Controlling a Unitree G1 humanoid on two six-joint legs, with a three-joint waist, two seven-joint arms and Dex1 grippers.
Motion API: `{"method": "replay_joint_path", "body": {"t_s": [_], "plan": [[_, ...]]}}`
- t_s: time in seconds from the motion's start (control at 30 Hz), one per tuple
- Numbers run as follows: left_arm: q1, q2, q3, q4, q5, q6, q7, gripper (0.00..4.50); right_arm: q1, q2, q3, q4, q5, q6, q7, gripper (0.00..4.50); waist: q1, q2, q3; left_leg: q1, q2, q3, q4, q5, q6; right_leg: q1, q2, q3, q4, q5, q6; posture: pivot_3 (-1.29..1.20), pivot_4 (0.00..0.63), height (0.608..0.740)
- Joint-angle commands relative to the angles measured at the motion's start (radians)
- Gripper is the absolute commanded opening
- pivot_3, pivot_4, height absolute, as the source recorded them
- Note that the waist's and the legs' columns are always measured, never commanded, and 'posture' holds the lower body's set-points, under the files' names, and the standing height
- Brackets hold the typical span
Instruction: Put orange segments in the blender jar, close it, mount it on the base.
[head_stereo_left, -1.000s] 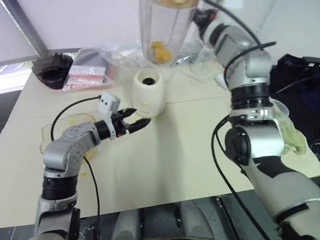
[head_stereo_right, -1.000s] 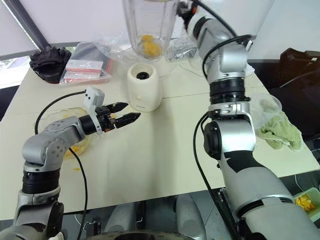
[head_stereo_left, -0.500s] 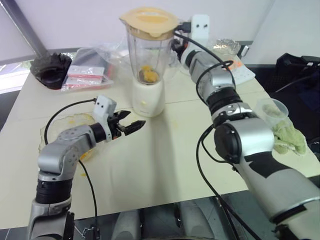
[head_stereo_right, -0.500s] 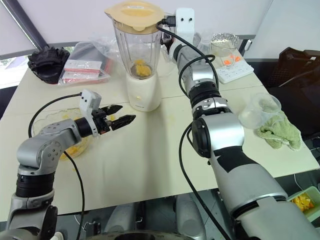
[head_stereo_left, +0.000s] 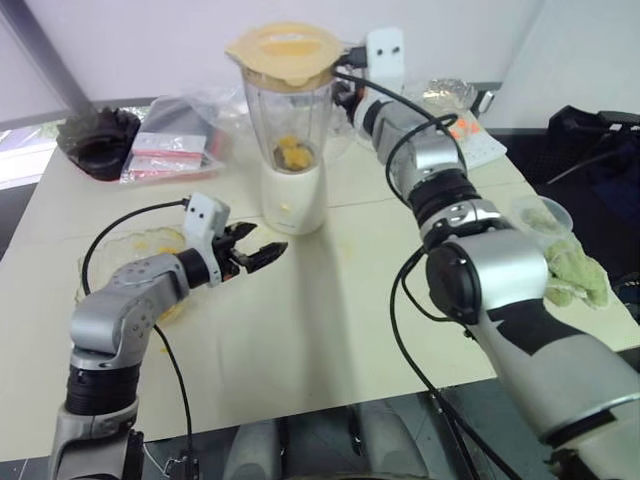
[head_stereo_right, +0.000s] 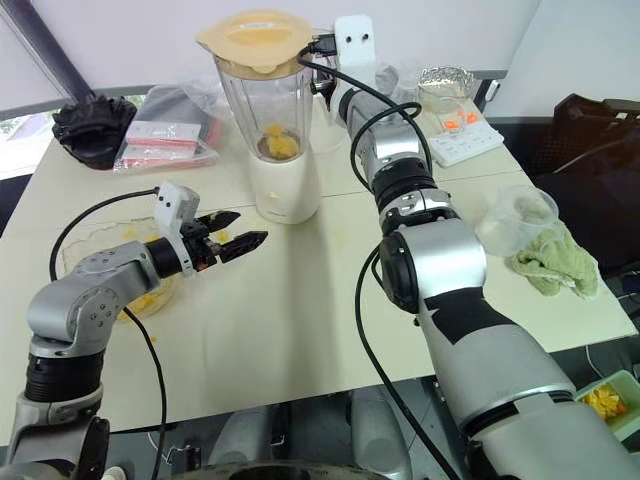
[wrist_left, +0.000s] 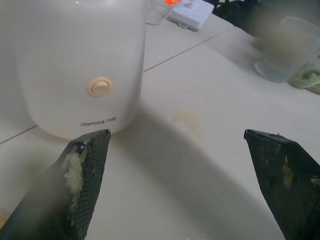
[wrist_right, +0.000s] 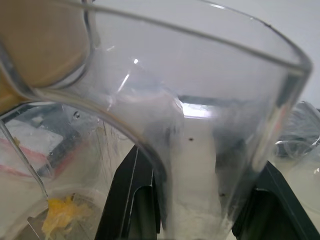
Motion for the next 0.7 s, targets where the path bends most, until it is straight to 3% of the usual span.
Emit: {"method": "replay_joint_path", "body": {"t_s": [0.03, 0.17, 0.2, 0.3, 0.4, 0.63, 0.7], "plan": [[-0.005, 0.01, 0.005, -0.032, -0.002, -0.025, 0.01, 4.46, -0.011, 0.013, 0.036, 0.033, -0.042, 0.013, 0.009, 1.17, 0.0, 0.0, 0.0, 0.0, 0.0, 0.0, 0.0, 0.0, 0.0, 0.0, 0.0, 0.0, 0.0, 0.0, 0.0, 0.0, 0.15, 0.74], [0.001, 0.011, 0.006, -0.038, -0.003, -0.026, 0.018, 4.46, -0.003, 0.015, 0.027, 0.039, -0.042, 0.012, 0.018, 1.17, 0.001, 0.0, 0.0, 0.001, 0.0, 0.0, 0.0, 0.0, 0.0, 0.001, 0.0, 0.0, 0.0, 0.0, 0.0, 0.0, 0.15, 0.74], [0.002, 0.011, 0.006, -0.039, -0.004, -0.026, 0.021, 4.5, -0.002, 0.014, 0.024, 0.039, -0.04, 0.011, 0.022, 1.86, 0.001, 0.0, 0.0, 0.001, 0.0, 0.0, 0.0, 0.0, 0.0, 0.001, 0.0, 0.0, 0.0, 0.0, 0.0, 0.0, 0.15, 0.74], [0.003, 0.013, 0.006, -0.041, -0.006, -0.026, 0.023, 4.5, -0.001, 0.014, 0.019, 0.041, -0.04, 0.009, 0.024, 2.81, 0.0, 0.0, 0.0, 0.001, 0.0, 0.0, 0.0, 0.0, 0.0, 0.001, 0.0, 0.0, 0.0, 0.0, 0.0, 0.0, 0.15, 0.74], [-0.001, 0.007, 0.012, -0.045, -0.021, -0.021, 0.022, 4.5, -0.001, 0.01, 0.015, 0.045, -0.042, 0.005, 0.02, 4.31, -0.001, 0.0, 0.0, 0.0, 0.0, 0.0, 0.0, 0.0, 0.0, 0.0, 0.0, 0.0, 0.0, 0.0, 0.0, 0.0, 0.15, 0.74], [-0.014, -0.003, 0.036, -0.043, -0.072, 0.003, 0.038, 4.5, 0.072, -0.023, 0.029, -0.003, -0.05, 0.014, 0.066, 4.42, 0.001, 0.0, 0.0, 0.0, 0.0, 0.0, 0.0, 0.0, 0.0, 0.0, 0.0, 0.0, 0.0, 0.0, 0.0, 0.0, 0.15, 0.74], [-0.011, 0.0, 0.037, -0.045, -0.071, 0.001, 0.051, 4.5, 0.161, -0.048, 0.053, -0.098, -0.048, 0.041, 0.161, 4.42, 0.001, -0.001, 0.0, 0.0, 0.0, 0.0, 0.0, 0.0, 0.0, 0.0, 0.0, 0.0, 0.0, 0.0, 0.0, 0.0, 0.15, 0.74]]}}
